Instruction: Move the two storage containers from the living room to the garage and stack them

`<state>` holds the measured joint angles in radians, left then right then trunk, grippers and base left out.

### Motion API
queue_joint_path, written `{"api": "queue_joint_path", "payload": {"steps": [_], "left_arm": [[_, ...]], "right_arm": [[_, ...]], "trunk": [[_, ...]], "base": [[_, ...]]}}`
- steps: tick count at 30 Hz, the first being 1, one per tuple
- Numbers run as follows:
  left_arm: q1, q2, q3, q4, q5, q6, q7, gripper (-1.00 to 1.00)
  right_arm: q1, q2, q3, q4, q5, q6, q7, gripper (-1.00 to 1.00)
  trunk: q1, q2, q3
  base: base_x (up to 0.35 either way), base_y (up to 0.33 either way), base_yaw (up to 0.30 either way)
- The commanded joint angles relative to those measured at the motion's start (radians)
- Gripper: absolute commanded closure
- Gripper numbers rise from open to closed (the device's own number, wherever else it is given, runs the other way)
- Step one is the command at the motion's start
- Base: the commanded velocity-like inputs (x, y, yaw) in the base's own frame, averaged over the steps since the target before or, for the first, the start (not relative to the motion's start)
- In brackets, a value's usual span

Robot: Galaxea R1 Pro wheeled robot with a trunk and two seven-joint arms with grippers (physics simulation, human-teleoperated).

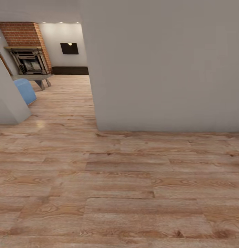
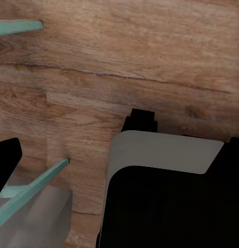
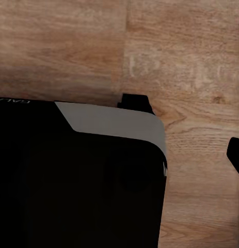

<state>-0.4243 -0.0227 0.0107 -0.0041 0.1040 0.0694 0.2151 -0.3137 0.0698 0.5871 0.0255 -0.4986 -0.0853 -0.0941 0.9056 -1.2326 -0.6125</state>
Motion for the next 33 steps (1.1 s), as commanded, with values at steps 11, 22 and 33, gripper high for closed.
{"api": "queue_joint_path", "payload": {"steps": [11,22,33], "left_arm": [[-0.001,0.000,0.000,0.000,0.010,0.003,0.003,-1.00],[-0.001,0.000,0.000,0.000,0.010,0.003,0.003,-1.00],[-0.001,0.000,0.000,0.000,0.010,0.003,0.003,-1.00]], "right_arm": [[-0.001,0.001,0.009,0.003,-0.009,-0.005,-0.001,-1.00],[-0.001,0.001,0.008,0.003,-0.009,-0.005,-0.001,-1.00],[-0.001,0.001,0.008,0.002,-0.009,-0.005,-0.001,-1.00]], "trunk": [[0.001,0.000,-0.001],[0.001,0.000,-0.001],[0.001,0.000,-0.001]], "base": [[0.322,0.000,0.266],[0.322,0.000,0.255],[0.322,0.000,0.026]]}}
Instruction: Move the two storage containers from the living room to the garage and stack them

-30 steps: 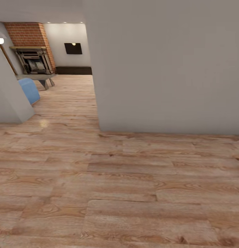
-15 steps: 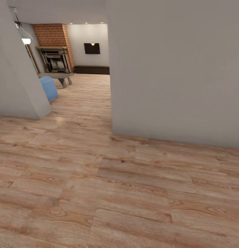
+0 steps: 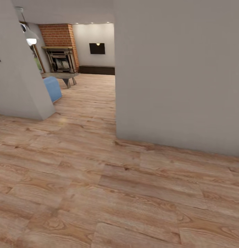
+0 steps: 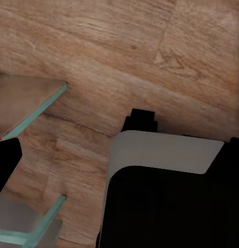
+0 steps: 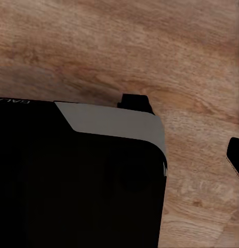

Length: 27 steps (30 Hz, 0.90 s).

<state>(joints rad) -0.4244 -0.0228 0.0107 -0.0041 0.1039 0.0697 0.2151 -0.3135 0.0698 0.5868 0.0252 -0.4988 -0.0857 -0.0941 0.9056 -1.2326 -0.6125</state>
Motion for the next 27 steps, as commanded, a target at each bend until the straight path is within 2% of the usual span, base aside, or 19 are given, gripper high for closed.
{"api": "queue_joint_path", "payload": {"steps": [1,27], "left_arm": [[0.000,0.000,0.000,0.000,0.010,0.002,0.003,-1.00],[0.000,0.000,0.000,0.000,0.010,0.002,0.003,-1.00]], "right_arm": [[-0.001,0.001,0.009,0.003,-0.009,-0.005,-0.001,-1.00],[-0.001,0.001,0.009,0.003,-0.012,-0.004,-0.001,-1.00]], "trunk": [[0.001,0.000,-0.001],[0.001,0.000,0.013]], "base": [[0.322,0.000,0.001],[0.322,0.000,0.004]]}}
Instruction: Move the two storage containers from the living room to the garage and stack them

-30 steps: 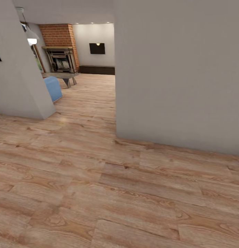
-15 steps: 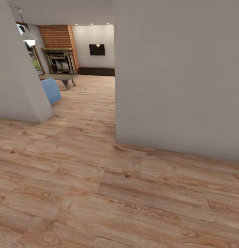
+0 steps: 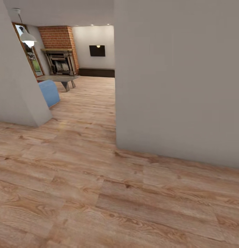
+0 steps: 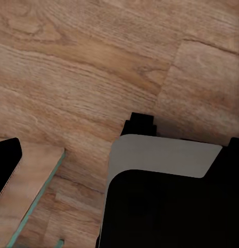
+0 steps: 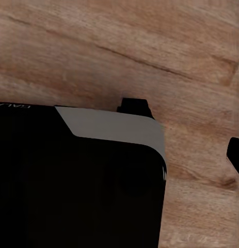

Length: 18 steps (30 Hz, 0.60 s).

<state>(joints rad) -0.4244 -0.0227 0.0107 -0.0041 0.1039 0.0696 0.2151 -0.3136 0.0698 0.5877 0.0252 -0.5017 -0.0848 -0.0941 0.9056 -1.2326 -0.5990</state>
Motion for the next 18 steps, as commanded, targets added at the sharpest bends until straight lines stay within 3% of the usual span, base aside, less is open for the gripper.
{"api": "queue_joint_path", "payload": {"steps": [1,18], "left_arm": [[-0.001,0.000,0.000,0.000,0.010,0.002,0.003,-1.00],[-0.001,0.000,0.000,0.000,0.010,0.002,0.003,-1.00]], "right_arm": [[-0.001,0.001,0.009,0.003,-0.009,-0.005,-0.001,-1.00],[-0.001,0.001,0.009,0.003,-0.008,-0.006,-0.001,-1.00]], "trunk": [[0.001,0.000,-0.001],[0.001,0.000,-0.001]], "base": [[0.322,0.000,0.137],[0.322,0.000,0.253]]}}
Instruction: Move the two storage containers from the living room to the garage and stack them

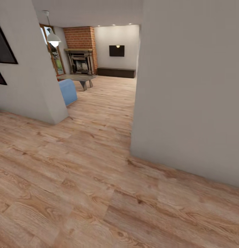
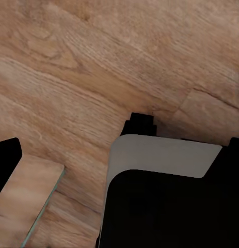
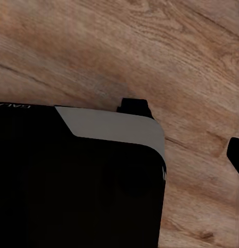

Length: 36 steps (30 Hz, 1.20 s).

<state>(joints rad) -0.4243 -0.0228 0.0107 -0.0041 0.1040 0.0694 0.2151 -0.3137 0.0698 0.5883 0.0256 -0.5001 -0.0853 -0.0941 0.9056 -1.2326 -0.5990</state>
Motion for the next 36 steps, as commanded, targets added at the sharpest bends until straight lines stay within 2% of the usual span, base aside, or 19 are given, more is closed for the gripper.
{"api": "queue_joint_path", "payload": {"steps": [1,19,36], "left_arm": [[-0.001,-0.001,0.000,0.000,0.010,0.003,0.003,-1.00],[-0.001,-0.001,0.000,0.000,0.010,0.003,0.003,-1.00],[-0.001,-0.001,0.000,0.000,0.010,0.003,0.003,-1.00]], "right_arm": [[-0.001,0.001,0.008,0.003,-0.009,-0.005,-0.001,-1.00],[-0.001,0.001,0.008,0.003,-0.009,-0.005,-0.001,-1.00],[-0.001,0.001,0.008,0.002,-0.008,-0.005,-0.001,-1.00]], "trunk": [[0.001,0.000,-0.001],[0.001,0.000,-0.001],[0.001,0.000,-0.001]], "base": [[0.322,0.000,0.270],[0.322,0.000,0.261],[0.322,0.000,0.012]]}}
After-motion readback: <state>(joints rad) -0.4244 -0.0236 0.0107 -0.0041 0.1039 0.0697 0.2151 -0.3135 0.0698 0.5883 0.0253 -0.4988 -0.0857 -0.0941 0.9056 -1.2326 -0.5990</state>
